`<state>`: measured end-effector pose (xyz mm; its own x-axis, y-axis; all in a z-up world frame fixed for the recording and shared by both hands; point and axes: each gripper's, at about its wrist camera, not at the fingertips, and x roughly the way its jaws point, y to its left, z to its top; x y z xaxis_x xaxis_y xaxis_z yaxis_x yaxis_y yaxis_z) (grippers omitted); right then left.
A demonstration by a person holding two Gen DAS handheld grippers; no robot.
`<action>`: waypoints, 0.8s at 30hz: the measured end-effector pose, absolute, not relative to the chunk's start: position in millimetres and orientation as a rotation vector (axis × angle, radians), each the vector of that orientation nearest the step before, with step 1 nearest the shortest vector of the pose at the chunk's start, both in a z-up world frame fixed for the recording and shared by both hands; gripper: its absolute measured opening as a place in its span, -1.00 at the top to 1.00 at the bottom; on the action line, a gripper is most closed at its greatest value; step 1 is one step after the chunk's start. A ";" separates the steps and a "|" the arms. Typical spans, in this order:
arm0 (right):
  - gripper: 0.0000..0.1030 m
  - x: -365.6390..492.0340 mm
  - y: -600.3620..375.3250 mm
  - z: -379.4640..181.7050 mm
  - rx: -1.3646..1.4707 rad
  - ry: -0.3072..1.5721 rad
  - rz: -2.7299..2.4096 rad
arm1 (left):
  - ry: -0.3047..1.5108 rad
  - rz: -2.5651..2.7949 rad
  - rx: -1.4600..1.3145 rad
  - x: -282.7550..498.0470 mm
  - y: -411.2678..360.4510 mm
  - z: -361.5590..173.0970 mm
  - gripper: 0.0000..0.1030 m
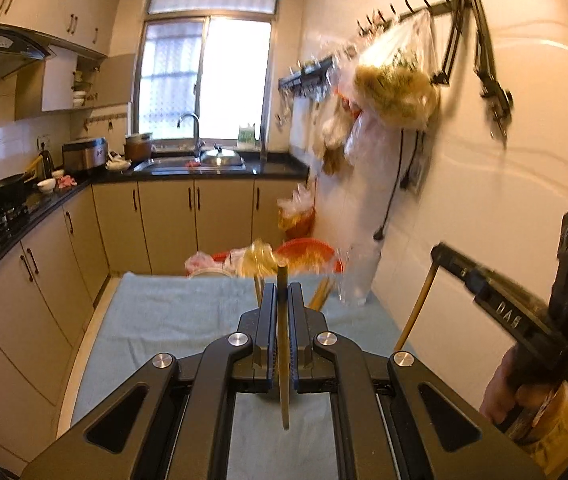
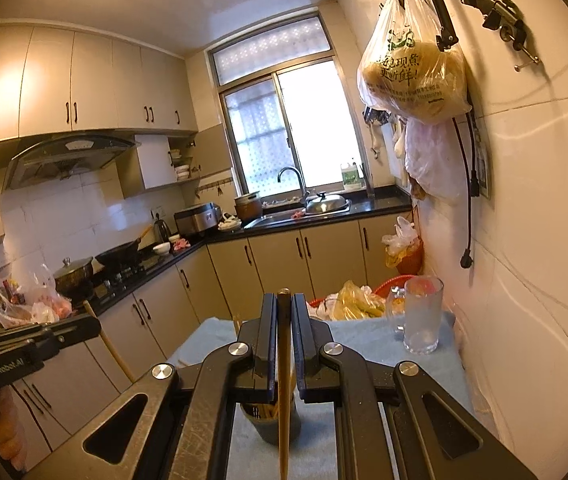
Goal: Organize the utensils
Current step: 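Lower both held chopsticks into the black holder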
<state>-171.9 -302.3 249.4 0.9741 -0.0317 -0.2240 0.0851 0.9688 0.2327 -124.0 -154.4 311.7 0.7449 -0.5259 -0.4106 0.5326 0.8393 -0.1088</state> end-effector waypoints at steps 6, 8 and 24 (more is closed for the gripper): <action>0.84 -132.5 -306.9 254.7 0.268 0.206 -0.072 | 0.391 -0.539 -0.053 -94.3 -163.2 322.3 0.91; 0.84 -118.0 -308.9 253.0 0.279 0.202 -0.076 | 0.385 -0.527 -0.065 -83.9 -168.0 320.8 0.91; 0.84 -40.3 -322.6 199.9 0.355 0.237 -0.072 | 0.488 -0.490 -0.099 -2.9 -204.1 265.7 0.91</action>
